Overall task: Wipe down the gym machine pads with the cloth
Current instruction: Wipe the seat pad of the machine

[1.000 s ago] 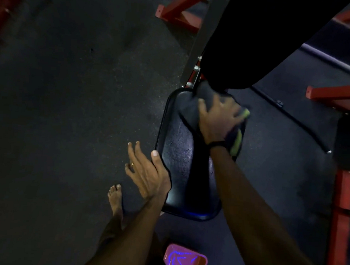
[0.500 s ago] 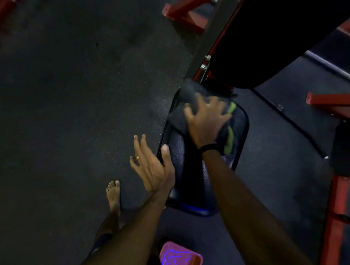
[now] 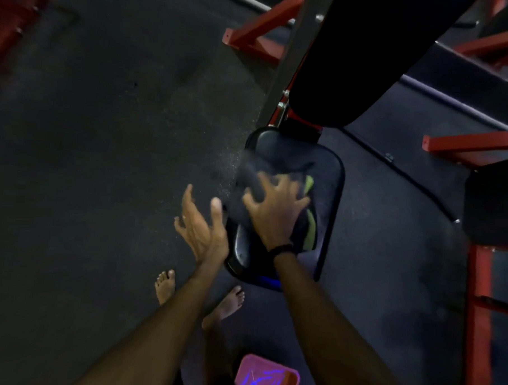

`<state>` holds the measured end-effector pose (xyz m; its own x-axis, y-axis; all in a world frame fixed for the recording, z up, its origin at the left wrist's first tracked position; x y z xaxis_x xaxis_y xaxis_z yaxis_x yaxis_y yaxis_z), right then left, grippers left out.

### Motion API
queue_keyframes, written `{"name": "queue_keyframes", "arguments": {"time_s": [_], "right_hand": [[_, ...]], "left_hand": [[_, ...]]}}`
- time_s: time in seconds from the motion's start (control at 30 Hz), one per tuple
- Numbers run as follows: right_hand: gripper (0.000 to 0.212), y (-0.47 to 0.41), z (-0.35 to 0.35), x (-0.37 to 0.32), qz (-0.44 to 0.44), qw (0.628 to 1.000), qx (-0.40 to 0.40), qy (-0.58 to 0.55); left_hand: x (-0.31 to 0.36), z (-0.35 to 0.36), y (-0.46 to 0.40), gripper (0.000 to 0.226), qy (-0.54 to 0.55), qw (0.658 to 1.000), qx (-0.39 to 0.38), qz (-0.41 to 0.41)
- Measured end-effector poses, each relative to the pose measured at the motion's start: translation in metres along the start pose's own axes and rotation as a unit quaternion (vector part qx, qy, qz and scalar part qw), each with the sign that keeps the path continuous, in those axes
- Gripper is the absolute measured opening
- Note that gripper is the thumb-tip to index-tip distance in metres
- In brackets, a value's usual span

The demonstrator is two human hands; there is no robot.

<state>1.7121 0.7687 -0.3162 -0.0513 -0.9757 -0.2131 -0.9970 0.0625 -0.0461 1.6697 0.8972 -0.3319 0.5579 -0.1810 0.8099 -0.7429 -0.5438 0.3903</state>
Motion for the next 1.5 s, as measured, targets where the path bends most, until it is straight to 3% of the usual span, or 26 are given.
{"name": "queue_keyframes", "arguments": {"time_s": [0.07, 0.13, 0.23, 0.3, 0.33, 0.4, 0.47, 0.53, 0.63, 0.73, 0.77, 0.8, 0.87, 0.93, 0.97, 1.07, 1.17, 1.27, 1.4, 1.5], "right_hand": [[0.054, 0.055, -0.009, -0.002, -0.107, 0.993, -0.040, -0.028], [0.057, 0.109, -0.019, 0.029, -0.134, 0.989, -0.062, -0.028], [0.061, 0.096, -0.029, 0.094, 0.008, 1.000, -0.018, -0.022], [0.057, 0.036, -0.026, 0.101, 0.153, 0.988, 0.028, -0.015], [0.055, 0.014, -0.020, 0.085, 0.168, 0.985, 0.033, -0.002], [0.050, 0.000, -0.009, 0.032, 0.073, 0.997, 0.032, 0.010], [0.051, 0.041, -0.005, -0.011, -0.085, 0.996, 0.000, -0.014], [0.058, 0.099, -0.013, -0.005, -0.142, 0.989, -0.028, -0.028], [0.059, 0.126, -0.025, 0.059, -0.064, 0.997, -0.017, -0.026], [0.057, 0.048, -0.023, 0.087, 0.143, 0.990, 0.008, -0.010], [0.055, 0.016, -0.019, 0.074, 0.164, 0.986, 0.013, 0.004], [0.052, -0.002, -0.012, 0.058, 0.143, 0.989, 0.016, 0.020], [0.049, -0.005, -0.002, 0.016, 0.004, 1.000, 0.004, 0.001], [0.051, 0.044, -0.004, -0.002, -0.111, 0.993, -0.021, -0.018], [0.053, 0.069, -0.010, 0.005, -0.122, 0.992, -0.028, -0.030], [0.056, 0.103, -0.022, 0.059, -0.038, 0.999, -0.011, -0.033], [0.056, 0.048, -0.023, 0.109, 0.120, 0.992, 0.010, -0.028], [0.048, -0.041, -0.009, 0.130, 0.173, 0.985, 0.020, 0.012], [0.050, -0.128, 0.016, 0.079, 0.108, 0.992, 0.028, 0.062], [0.047, -0.129, 0.019, 0.013, -0.042, 0.998, -0.002, 0.054]], "left_hand": [[0.008, -0.007, -0.009, 0.077, 0.012, 1.000, 0.006, -0.001], [0.017, -0.008, -0.015, 0.078, 0.023, 1.000, 0.003, -0.002], [0.028, -0.010, -0.016, 0.078, 0.035, 0.999, -0.007, 0.023], [0.028, -0.009, -0.016, 0.076, 0.027, 0.999, -0.017, 0.033], [0.025, -0.008, -0.015, 0.075, 0.021, 0.999, -0.020, 0.032], [0.024, -0.004, -0.013, 0.073, 0.021, 0.999, -0.020, 0.033], [0.023, -0.001, -0.012, 0.070, 0.037, 0.999, -0.014, 0.033], [0.025, 0.001, -0.015, 0.068, 0.048, 0.999, -0.004, 0.023], [0.024, 0.001, -0.017, 0.069, 0.046, 0.999, -0.001, 0.018], [0.015, 0.005, -0.011, 0.068, 0.027, 1.000, -0.004, 0.009], [0.014, 0.005, -0.011, 0.066, 0.023, 1.000, -0.002, 0.001], [0.011, 0.009, -0.009, 0.065, 0.022, 1.000, -0.002, -0.014], [0.012, 0.015, -0.010, 0.062, 0.047, 0.997, 0.010, -0.056], [0.017, 0.021, -0.018, 0.064, 0.096, 0.991, 0.010, -0.094], [0.019, 0.024, -0.022, 0.064, 0.110, 0.988, 0.001, -0.106], [0.017, 0.034, -0.015, 0.058, 0.027, 0.994, -0.022, -0.103], [0.014, 0.049, 0.000, 0.065, -0.150, 0.987, -0.022, -0.055], [0.012, 0.061, -0.002, 0.071, -0.249, 0.968, -0.022, 0.003], [0.009, 0.061, -0.005, 0.066, -0.258, 0.966, 0.004, 0.003], [0.010, 0.059, -0.004, 0.065, -0.252, 0.968, 0.015, -0.001]]}}
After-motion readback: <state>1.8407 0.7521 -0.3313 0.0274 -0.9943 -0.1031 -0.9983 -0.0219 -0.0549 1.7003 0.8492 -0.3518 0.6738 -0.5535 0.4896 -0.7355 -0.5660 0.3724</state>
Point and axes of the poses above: each hand's wrist, its own y-axis away from the middle knuckle, its own z-axis out of the palm, x = y × z, the point moved 2 cm from there along -y, towards the middle knuckle, and after that the axes turned 14 degrees about -z, right-handed, at the moved point
